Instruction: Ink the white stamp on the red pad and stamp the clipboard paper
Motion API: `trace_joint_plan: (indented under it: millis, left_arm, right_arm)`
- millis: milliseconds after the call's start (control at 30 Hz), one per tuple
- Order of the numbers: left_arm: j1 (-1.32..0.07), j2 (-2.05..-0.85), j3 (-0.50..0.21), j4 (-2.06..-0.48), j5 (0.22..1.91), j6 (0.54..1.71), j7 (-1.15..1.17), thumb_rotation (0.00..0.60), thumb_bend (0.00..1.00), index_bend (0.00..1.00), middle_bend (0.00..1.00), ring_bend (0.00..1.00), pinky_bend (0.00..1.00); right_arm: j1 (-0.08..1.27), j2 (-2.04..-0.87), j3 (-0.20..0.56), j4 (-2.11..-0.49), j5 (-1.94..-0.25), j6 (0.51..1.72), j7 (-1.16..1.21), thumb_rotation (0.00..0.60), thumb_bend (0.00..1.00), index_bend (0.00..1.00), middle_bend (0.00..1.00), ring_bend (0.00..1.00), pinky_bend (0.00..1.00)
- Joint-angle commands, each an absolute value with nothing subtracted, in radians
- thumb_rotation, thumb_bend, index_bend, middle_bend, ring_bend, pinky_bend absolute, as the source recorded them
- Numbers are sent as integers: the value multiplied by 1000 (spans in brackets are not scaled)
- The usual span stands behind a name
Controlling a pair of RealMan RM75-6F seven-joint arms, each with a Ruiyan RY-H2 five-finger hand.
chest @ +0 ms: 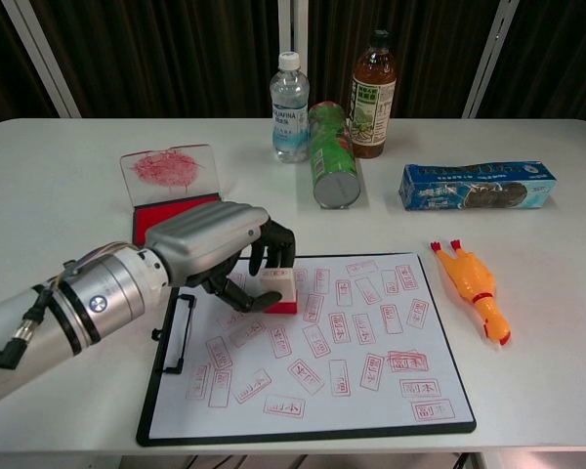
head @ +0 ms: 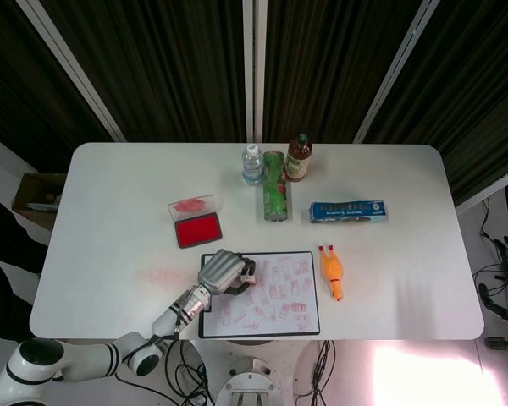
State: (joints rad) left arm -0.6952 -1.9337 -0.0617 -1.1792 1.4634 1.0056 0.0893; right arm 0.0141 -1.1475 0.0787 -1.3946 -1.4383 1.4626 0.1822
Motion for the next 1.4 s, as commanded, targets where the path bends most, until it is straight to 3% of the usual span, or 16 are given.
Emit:
trace_joint_plan:
  millis: [33, 1033, 1233, 1400]
  left_arm:
    - [-694, -1934, -59, -1178, 1463, 1003, 90, 600, 467, 635, 649, 523, 639]
    - [-688, -1955, -46, -1131, 1477, 999, 78, 600, 467, 643, 659, 526, 640]
    - [-695, -1893, -87, -1236, 1476, 1022, 66, 600, 467, 642, 659, 525, 641]
    - [-675, -1767, -125, -1403, 1476, 1083, 75, 600, 467, 642, 660, 526, 642]
  right_arm:
    - [14, -1148, 78, -1395, -1440, 1464, 182, 600, 315, 0, 0, 0, 0]
    - [11, -1144, 73, -1404, -1433, 1455, 172, 600, 317, 0, 0, 0, 0]
    - [10, -1142, 77, -1405, -1432, 1462, 178, 600, 317, 0, 0, 0, 0]
    - [12, -1140, 74, -1400, -1443, 1462, 186, 600, 319, 0, 0, 0, 0]
